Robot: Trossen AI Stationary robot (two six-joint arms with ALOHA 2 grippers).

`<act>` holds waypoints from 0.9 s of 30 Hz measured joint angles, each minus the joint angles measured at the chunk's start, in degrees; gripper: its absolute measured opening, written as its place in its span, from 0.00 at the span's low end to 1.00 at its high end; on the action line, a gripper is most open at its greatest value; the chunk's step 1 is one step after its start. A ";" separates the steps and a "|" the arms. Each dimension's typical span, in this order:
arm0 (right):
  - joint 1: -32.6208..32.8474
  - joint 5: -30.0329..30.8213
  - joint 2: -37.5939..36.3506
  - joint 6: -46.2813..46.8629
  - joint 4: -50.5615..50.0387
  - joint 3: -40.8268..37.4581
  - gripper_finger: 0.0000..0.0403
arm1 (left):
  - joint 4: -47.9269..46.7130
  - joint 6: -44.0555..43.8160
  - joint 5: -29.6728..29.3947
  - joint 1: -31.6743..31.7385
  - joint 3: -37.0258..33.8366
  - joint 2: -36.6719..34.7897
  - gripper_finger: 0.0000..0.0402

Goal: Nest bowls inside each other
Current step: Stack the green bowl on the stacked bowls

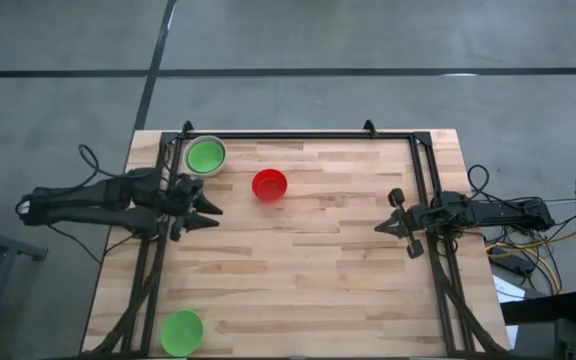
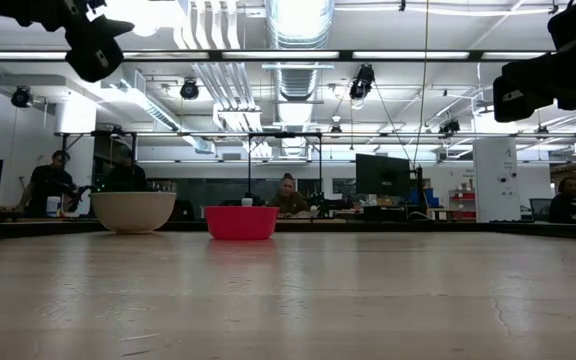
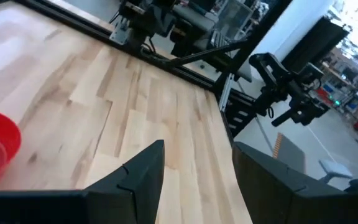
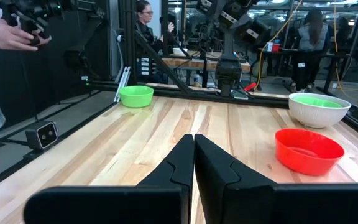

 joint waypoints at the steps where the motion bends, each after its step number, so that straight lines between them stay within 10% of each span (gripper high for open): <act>1: 0.01 0.00 0.00 0.00 0.00 -0.02 0.02 | 0.12 -0.85 -1.31 -0.87 -0.02 0.24 0.48; 17: 0.02 0.00 0.00 0.00 0.00 -0.02 0.02 | 3.41 -11.92 -29.63 -19.67 0.49 5.65 0.48; 27: 0.02 0.00 0.00 0.00 0.00 -0.02 0.02 | 3.21 -10.92 -33.20 -28.10 2.59 7.97 0.48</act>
